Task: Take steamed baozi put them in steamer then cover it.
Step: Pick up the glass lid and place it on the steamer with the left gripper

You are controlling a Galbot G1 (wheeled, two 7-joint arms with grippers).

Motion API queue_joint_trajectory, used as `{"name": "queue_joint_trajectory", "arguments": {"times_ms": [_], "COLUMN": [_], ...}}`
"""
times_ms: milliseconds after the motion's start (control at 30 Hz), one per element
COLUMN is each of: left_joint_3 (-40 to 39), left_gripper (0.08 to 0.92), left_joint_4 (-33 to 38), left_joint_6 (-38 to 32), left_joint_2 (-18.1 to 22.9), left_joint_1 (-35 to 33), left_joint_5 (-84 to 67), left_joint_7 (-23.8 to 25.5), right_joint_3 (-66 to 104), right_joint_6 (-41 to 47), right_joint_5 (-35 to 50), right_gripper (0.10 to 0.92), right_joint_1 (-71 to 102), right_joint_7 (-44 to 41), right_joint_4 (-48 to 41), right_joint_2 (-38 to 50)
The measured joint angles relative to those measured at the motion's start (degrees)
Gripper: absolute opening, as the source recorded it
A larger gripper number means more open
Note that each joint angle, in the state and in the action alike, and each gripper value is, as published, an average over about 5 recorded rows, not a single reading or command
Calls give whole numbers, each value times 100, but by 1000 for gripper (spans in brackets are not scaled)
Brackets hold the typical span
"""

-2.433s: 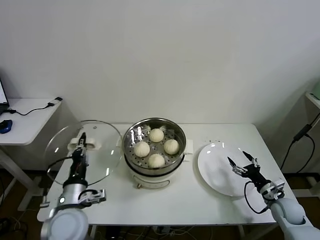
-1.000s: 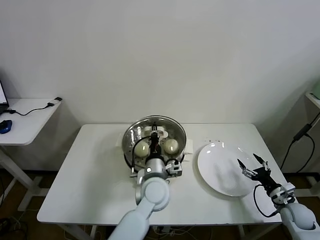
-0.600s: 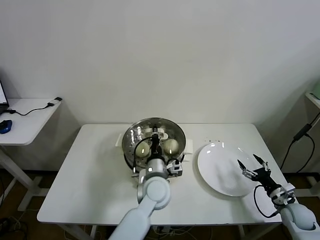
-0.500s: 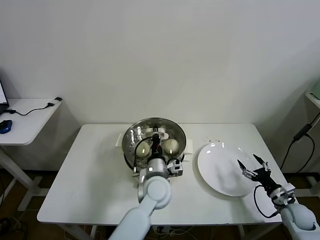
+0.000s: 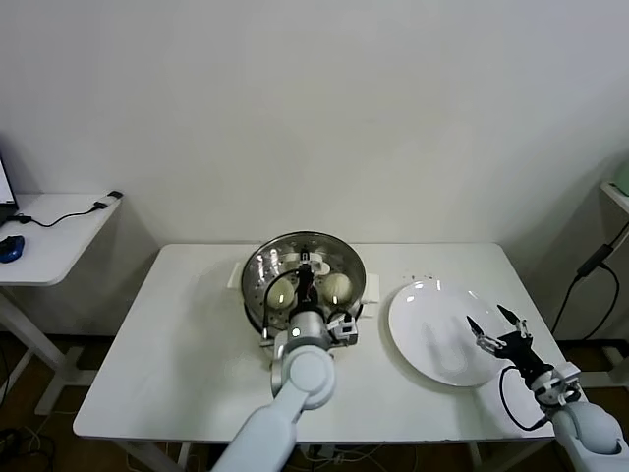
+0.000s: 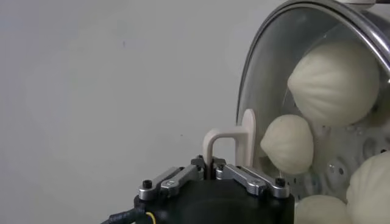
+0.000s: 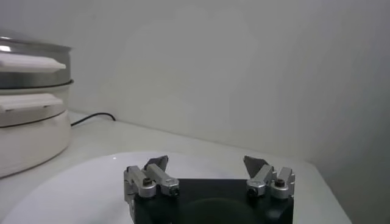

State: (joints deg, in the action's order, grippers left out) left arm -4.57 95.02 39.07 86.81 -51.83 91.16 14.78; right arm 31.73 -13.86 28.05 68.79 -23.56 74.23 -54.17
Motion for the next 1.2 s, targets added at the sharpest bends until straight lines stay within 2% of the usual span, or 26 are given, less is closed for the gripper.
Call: {"name": "queue_joint_trajectory", "arguments": {"times_ms": [467,567,1200], "left_joint_3": [2,-6,-109], "left_gripper": [144,173,708], "left_joint_4": [-34,15,890], "left_joint_6": [35,8,107], "left_joint_2": [-52,-91,-630], "left_joint_1": [-11,-27,-281], "left_joint_5": [-110,-112,-442], "left_joint_7": [-111,-46,182], "right_joint_3": [27,33,48], "right_joint_6": [-22,-20,38], "right_joint_5": [-53,-56,-115], "right_gripper": [823,823,823], "right_joint_1": [6,5,-9], "right_joint_7": [-57,-58,-78], "right_joint_4": [-28,-29,-38], "right_joint_2": [-9,-4,16]}}
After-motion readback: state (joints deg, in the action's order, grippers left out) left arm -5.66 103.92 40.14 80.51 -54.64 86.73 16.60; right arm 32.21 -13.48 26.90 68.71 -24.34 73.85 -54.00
